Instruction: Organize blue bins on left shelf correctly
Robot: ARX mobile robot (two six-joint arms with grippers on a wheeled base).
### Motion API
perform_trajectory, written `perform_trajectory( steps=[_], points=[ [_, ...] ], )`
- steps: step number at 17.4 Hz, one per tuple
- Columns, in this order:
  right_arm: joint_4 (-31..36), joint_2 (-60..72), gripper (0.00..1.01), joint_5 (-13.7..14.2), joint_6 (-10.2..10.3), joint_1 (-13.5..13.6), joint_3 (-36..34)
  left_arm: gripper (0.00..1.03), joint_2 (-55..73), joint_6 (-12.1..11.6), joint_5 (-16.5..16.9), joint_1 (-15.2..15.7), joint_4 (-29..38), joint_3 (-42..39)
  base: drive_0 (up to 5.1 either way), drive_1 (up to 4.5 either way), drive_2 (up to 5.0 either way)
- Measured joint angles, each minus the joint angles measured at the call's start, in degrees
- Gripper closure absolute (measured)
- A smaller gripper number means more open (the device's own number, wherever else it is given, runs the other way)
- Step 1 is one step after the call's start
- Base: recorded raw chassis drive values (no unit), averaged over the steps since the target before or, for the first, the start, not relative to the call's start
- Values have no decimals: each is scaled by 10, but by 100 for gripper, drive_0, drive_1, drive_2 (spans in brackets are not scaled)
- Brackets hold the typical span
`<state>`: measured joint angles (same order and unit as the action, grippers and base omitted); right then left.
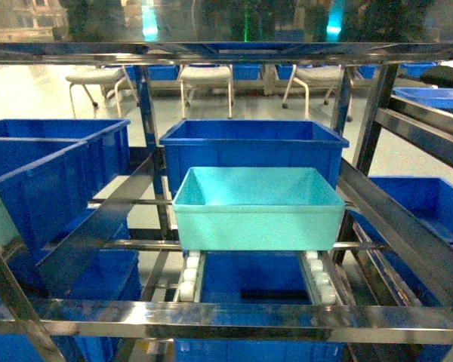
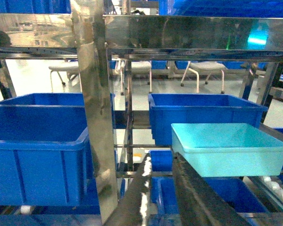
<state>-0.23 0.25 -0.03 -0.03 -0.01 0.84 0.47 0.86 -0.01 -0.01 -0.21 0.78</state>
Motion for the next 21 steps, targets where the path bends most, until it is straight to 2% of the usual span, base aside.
perform_trajectory(
  steps=[1,2,6,8,9,10,21],
  points=[
    [0,0,79,0,0,0,0,79,0,0,0,0,0,0,0,0,0],
    [0,0,66,0,0,0,0,65,0,0,0,0,0,0,0,0,0],
    [0,0,27,0,0,0,0,27,0,0,0,0,0,0,0,0,0],
    [0,0,4,0,0,0,0,6,0,0,0,0,0,0,0,0,0],
    [0,0,1,0,0,0,0,4,0,-1,0,0,0,0,0,0,0],
    [0,0,4,0,0,0,0,5,0,0,0,0,0,0,0,0,0],
    [0,0,3,0,0,0,0,5,0,0,0,0,0,0,0,0,0]
  ],
)
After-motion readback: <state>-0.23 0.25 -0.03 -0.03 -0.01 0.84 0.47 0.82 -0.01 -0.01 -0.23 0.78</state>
